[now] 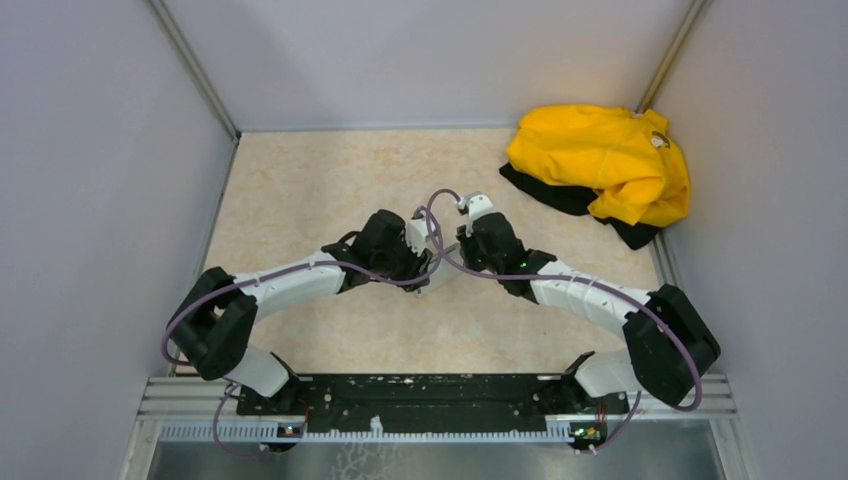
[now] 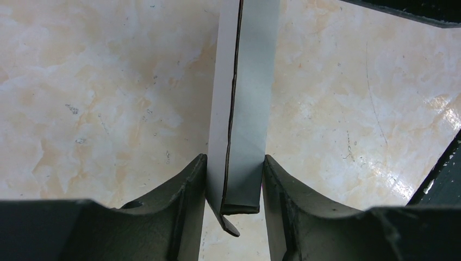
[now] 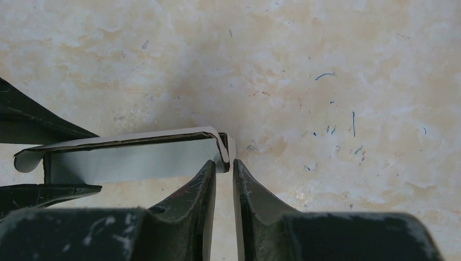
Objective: Fold the paper box
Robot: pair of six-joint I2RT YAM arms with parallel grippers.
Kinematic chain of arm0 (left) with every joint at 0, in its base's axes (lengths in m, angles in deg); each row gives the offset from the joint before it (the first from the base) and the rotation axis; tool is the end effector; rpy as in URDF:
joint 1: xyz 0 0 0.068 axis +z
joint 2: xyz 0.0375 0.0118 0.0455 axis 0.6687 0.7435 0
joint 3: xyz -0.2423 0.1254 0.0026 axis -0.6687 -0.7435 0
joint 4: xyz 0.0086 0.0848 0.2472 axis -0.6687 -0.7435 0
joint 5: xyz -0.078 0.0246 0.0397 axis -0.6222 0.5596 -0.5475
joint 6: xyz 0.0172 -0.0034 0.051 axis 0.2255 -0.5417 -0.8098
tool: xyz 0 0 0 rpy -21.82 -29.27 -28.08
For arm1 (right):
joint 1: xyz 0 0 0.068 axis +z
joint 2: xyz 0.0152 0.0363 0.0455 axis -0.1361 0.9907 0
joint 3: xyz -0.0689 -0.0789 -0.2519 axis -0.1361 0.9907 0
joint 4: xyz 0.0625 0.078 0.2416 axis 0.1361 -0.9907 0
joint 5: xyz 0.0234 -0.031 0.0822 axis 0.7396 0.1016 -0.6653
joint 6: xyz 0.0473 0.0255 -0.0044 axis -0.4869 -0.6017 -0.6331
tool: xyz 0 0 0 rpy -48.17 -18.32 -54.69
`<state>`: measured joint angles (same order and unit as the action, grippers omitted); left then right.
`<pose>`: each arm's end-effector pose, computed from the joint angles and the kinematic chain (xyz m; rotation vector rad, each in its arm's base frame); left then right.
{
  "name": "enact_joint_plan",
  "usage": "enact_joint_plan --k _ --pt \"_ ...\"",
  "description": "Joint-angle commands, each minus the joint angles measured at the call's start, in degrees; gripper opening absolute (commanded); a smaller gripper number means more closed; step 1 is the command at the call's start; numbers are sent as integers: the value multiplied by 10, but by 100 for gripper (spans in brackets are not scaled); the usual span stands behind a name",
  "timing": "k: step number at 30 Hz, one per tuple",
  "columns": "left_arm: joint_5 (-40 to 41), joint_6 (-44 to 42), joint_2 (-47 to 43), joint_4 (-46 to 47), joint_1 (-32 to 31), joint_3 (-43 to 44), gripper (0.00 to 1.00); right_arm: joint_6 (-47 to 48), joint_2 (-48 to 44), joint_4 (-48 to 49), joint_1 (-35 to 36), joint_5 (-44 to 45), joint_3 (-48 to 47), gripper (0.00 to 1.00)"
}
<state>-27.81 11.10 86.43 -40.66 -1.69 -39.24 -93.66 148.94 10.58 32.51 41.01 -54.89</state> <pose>0.2227 -0.2238 0.1996 1.0237 2.1557 -0.6301 0.2192 0.1787 0.2178 -0.4791 2.1424 0.3314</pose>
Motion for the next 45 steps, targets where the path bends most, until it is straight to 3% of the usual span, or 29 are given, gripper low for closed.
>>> enact_joint_plan --k 1,12,24,28,36,45 --pt "-14 -10 4 2 0 17 47 12 1 36 -5 -8 -31 19" --pt "-16 -12 11 3 0 17 46 24 16 54 -6 -9 -37 27" --pt "-18 -15 9 2 0 16 46 30 34 62 -5 -11 -47 24" --pt "-18 -16 8 1 -1 16 46 32 40 58 -5 -11 -54 19" --pt "-15 -17 10 0 0 16 46 33 27 52 -5 -7 -48 0" --pt "-6 -17 10 -4 0 17 46 26 12 20 -5 12 -52 0"
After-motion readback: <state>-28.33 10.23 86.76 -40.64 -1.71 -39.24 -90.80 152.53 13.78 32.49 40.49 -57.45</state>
